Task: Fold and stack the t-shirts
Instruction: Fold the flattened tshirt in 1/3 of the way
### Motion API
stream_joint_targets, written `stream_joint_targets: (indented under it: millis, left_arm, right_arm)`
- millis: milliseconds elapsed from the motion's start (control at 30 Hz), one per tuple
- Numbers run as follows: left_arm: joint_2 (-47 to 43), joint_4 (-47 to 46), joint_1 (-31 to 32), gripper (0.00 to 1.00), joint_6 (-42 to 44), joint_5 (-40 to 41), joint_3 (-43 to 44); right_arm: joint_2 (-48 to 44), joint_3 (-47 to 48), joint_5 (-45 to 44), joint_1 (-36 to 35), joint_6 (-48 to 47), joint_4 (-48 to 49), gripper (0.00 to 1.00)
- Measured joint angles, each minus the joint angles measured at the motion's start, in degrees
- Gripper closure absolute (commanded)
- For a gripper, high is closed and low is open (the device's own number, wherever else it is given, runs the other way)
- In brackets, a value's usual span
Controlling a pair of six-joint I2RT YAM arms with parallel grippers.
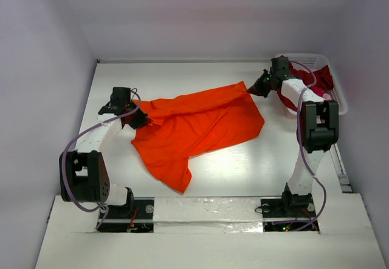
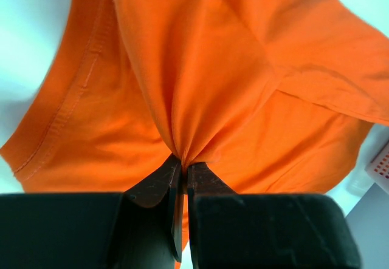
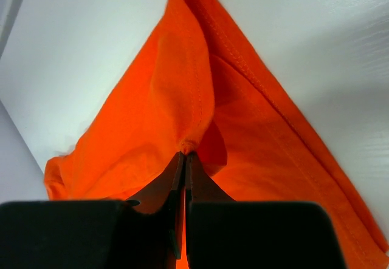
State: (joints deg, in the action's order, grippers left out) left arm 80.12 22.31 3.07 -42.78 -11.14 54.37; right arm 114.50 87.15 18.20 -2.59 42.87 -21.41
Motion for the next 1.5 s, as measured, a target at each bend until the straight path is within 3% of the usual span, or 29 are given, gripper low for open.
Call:
stream_joint_targets:
  millis: [267, 300, 367, 400, 433, 467, 500, 567, 600, 633, 700, 967, 1033, 1067, 1100, 1133, 1167, 1200, 1500]
  left_arm:
    - [0.0, 0.5, 0.0, 1.0, -0.7, 0.3, -2.5]
    - [0.0, 0.4, 0.0, 0.99, -0.7, 0.3, -2.8]
    - [0.0, 0.5, 0.0, 0.87, -0.8, 0.3, -3.5]
    - [0.0, 0.4, 0.0, 0.75, -0.8, 0.3, -3.9]
    - [0.0, 0.3, 0.0, 0.7, -1.0, 0.2, -4.5]
    - [0.0, 0.3, 0.0, 0.62, -1.1, 0.2, -5.0]
    - [-0.1, 0.5, 0.0, 0.41, -1.0, 0.2, -5.4]
    - [-0.1, 1.1, 0.0, 0.27, -1.1, 0.0, -6.2]
    - [-0.1, 1.4, 0.0, 0.08, -1.2, -0.2, -6.5]
    - [-0.3, 1.7, 0.0, 0.01, -1.0, -0.2, -6.7]
    - [-1.2, 2.9, 0.0, 0.01, -1.2, -0.4, -6.8]
    - [-9.9, 9.7, 0.2, 0.01, -0.6, 1.6, -2.0]
    - [-11.1, 10.3, 0.5, 0.09, 0.0, 2.6, 1.2]
    - [-11.6, 10.1, 0.7, 0.16, 0.3, 2.8, 2.2]
    - [-12.2, 9.4, 0.9, 0.46, 0.7, 2.9, 2.6]
    - [-12.7, 9.0, 1.1, 0.7, 0.7, 2.9, 2.6]
    - [-13.1, 8.7, 1.1, 0.94, 1.0, 2.9, 2.3]
    - [-13.2, 8.3, 1.1, 1.0, 1.1, 2.6, 1.7]
    - [-11.0, 7.0, 1.7, 1.0, 3.8, 1.5, -5.6]
  right_arm:
    - [-1.5, -0.2, 0.0, 0.0, 0.1, 1.0, 1.0]
    - [-1.5, -0.6, 0.0, 0.0, 0.1, 1.4, 1.0]
    - [-1.4, -1.2, 0.0, 0.0, 0.1, 1.4, 1.0]
    - [-1.4, -1.6, 0.0, 0.0, 0.1, 1.4, 0.9]
    - [-1.4, -1.8, 0.0, 0.0, 0.2, 1.3, 0.81]
    - [-1.5, -1.8, 0.0, 0.0, 0.3, 1.2, 0.56]
    - [-1.4, -1.9, -0.1, 0.0, 0.6, 1.3, 0.42]
    - [-1.6, -2.0, -0.4, 0.0, 0.5, 1.4, 0.12]
    - [-1.9, -2.5, -0.9, 0.0, 0.5, 1.7, 0.0]
    - [-2.4, -3.2, -1.4, 0.0, 0.5, 1.7, 0.0]
    - [-4.1, -4.9, -3.0, 0.0, 0.4, 1.3, 0.0]
    - [-15.4, -5.9, -9.6, 0.0, -1.6, -0.5, 0.02]
    - [-16.6, -4.7, -9.7, 0.0, -2.7, -0.5, 0.18]
    - [-16.8, -4.1, -9.7, -0.2, -3.1, -0.5, 0.3]
    - [-16.9, -3.6, -9.9, -0.4, -3.8, -0.7, 0.72]
    - [-17.0, -3.3, -10.0, -0.7, -4.7, -1.0, 0.91]
    - [-17.0, -3.2, -10.5, -1.0, -4.9, -1.2, 1.0]
    - [-17.2, -3.2, -10.8, -1.5, -5.3, -1.9, 1.0]
    - [-22.1, -12.1, -13.5, -6.1, -10.4, -6.1, 1.0]
